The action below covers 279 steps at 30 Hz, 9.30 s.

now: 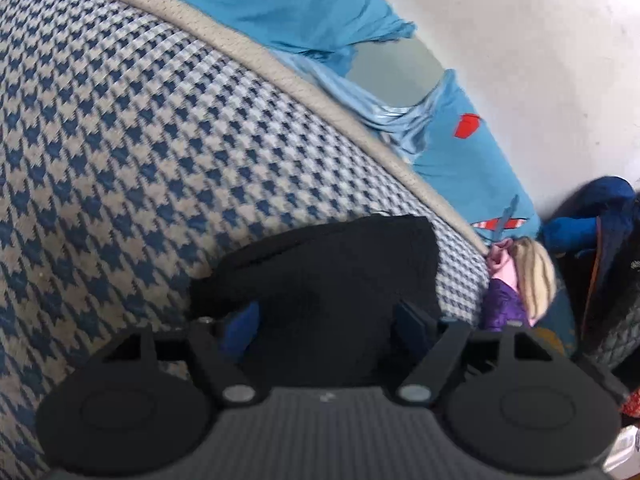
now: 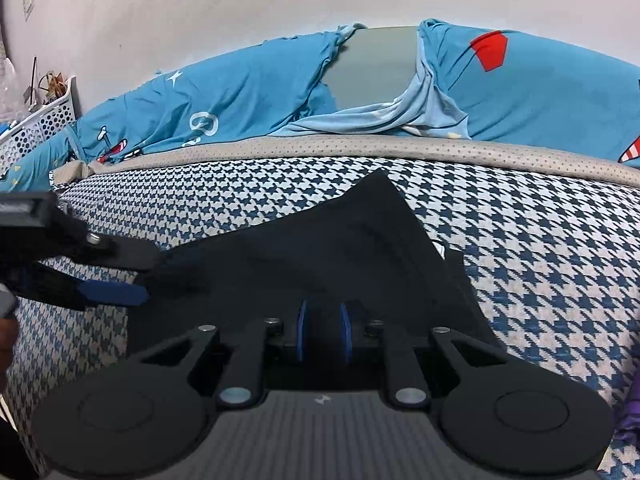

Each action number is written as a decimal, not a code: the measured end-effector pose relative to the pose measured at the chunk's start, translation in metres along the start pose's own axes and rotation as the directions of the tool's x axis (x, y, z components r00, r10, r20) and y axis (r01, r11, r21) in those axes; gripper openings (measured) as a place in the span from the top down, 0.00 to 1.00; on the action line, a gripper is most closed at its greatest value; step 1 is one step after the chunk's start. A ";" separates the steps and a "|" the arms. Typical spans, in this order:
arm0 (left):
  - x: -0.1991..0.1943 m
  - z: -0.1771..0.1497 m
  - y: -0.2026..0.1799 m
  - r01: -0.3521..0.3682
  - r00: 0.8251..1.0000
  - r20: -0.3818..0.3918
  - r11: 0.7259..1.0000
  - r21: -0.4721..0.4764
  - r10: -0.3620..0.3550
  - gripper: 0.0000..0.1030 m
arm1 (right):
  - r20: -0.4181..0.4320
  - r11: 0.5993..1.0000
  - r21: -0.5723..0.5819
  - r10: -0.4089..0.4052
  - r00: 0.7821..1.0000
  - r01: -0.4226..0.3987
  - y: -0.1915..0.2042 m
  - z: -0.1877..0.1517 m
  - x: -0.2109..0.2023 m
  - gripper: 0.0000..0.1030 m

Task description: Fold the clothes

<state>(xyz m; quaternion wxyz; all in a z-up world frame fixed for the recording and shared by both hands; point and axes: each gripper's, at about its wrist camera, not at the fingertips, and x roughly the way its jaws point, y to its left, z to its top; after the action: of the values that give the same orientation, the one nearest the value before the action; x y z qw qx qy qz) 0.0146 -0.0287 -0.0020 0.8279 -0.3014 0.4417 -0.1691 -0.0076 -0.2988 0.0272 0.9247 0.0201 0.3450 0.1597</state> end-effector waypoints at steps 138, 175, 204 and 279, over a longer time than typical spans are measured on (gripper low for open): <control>-0.021 0.023 0.031 -0.227 0.970 0.099 0.973 0.038 0.223 0.08 | 0.048 0.986 -0.150 0.080 0.996 -0.072 0.097 0.023 0.048 0.95; 0.005 0.008 0.013 -0.433 0.901 0.135 0.870 0.235 0.412 0.01 | -0.309 0.883 -0.321 0.244 0.919 -0.342 0.100 -0.046 -0.008 0.78; 0.016 -0.020 -0.006 -0.096 0.980 -0.129 0.928 0.359 0.151 0.00 | -0.097 0.971 0.168 -0.155 0.983 0.169 -0.062 -0.029 -0.066 0.59; 0.044 -0.027 -0.049 -0.137 0.984 -0.034 0.862 0.488 0.176 0.35 | -0.036 0.966 0.260 0.005 0.999 0.005 -0.065 -0.029 0.004 0.71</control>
<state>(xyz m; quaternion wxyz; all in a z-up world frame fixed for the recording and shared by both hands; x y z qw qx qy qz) 0.0154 -0.0994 -0.0097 0.8702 -0.0412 0.4400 -0.2178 -0.0053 -0.3609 -0.0067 0.9076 0.1385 0.3797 0.1135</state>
